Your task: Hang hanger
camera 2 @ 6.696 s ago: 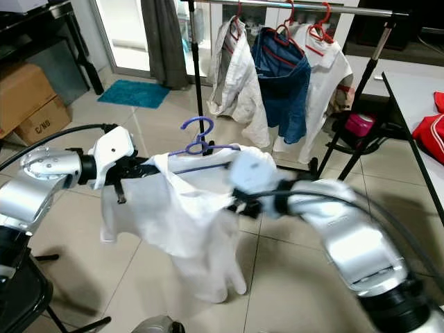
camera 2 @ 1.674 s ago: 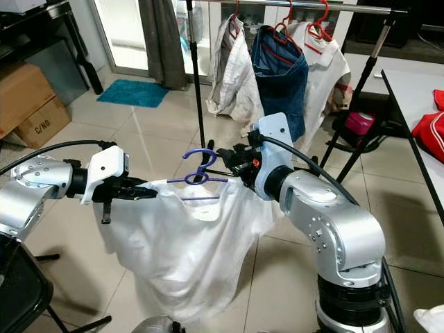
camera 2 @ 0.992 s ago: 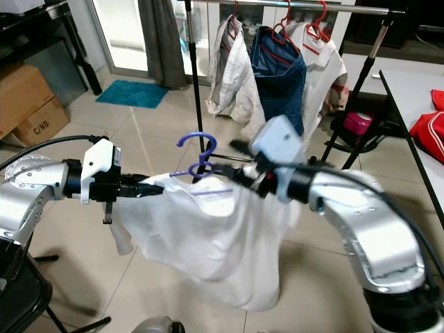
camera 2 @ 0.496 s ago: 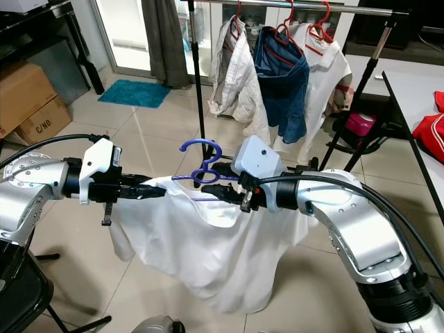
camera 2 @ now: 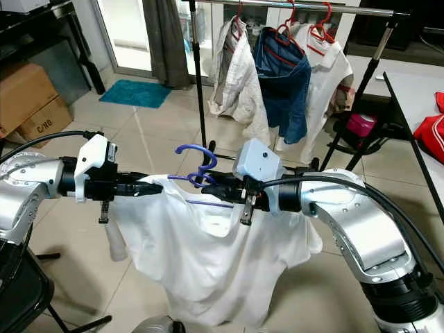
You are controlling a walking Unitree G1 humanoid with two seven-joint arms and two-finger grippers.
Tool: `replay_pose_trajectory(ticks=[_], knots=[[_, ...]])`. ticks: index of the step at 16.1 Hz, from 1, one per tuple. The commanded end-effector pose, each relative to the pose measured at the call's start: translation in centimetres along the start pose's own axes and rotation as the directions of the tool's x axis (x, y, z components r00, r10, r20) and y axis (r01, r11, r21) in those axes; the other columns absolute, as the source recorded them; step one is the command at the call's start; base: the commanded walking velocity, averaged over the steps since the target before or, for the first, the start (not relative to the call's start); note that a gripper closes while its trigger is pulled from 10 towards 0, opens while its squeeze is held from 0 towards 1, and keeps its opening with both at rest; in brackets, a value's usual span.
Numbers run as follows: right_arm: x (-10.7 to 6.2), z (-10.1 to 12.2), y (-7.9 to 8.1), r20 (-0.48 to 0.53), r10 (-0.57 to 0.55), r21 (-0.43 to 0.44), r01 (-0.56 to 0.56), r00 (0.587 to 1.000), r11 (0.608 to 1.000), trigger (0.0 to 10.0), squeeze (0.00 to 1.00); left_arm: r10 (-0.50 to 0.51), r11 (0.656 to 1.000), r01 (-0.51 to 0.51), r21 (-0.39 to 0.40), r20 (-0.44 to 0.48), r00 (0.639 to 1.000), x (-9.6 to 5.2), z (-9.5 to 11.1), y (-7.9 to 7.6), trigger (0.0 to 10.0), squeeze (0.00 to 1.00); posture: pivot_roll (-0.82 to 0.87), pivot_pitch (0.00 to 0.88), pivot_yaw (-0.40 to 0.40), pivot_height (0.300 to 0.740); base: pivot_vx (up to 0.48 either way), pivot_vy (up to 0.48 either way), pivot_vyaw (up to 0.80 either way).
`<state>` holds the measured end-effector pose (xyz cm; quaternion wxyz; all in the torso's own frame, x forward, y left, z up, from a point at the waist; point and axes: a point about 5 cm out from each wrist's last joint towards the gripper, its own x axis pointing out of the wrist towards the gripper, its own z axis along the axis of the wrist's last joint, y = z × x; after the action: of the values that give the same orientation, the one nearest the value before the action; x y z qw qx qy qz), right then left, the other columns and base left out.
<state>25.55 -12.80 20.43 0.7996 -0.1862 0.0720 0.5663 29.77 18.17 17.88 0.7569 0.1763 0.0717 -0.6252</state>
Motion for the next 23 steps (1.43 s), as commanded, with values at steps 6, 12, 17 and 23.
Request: replay_pose_trajectory(ticks=[6,12,17,23], knots=[[-0.3,0.1,0.3,0.007,0.044,0.031,-0.044,0.999,0.999,0.0,0.0,0.098,0.995,-0.098,0.004,0.08,0.992,-1.2,1.8,1.5,10.0,0.0,0.05,0.0,0.055,0.74,0.0,0.0,0.0],[-0.6,-0.2,0.3,0.006,0.036,0.075,-0.036,0.999,0.997,0.0,0.0,0.038,0.999,-0.035,-0.026,0.108,0.993,-2.4,2.6,1.3,10.0,1.0,0.06,0.0,0.051,0.74,0.0,0.0,0.0],[-1.0,-0.6,0.4,-0.01,0.037,0.076,-0.036,0.999,0.996,0.0,0.0,0.03,0.999,-0.027,-0.04,0.085,0.996,-3.2,2.5,1.3,10.0,0.91,0.06,0.0,0.047,0.74,0.0,0.0,0.0],[-1.2,-1.9,0.6,-0.011,-0.069,0.125,0.07,0.998,0.99,0.0,0.0,0.293,0.951,-0.255,-0.172,0.254,0.922,-3.1,3.7,3.6,10.0,0.0,0.05,0.0,0.049,0.74,0.0,0.0,0.0]])
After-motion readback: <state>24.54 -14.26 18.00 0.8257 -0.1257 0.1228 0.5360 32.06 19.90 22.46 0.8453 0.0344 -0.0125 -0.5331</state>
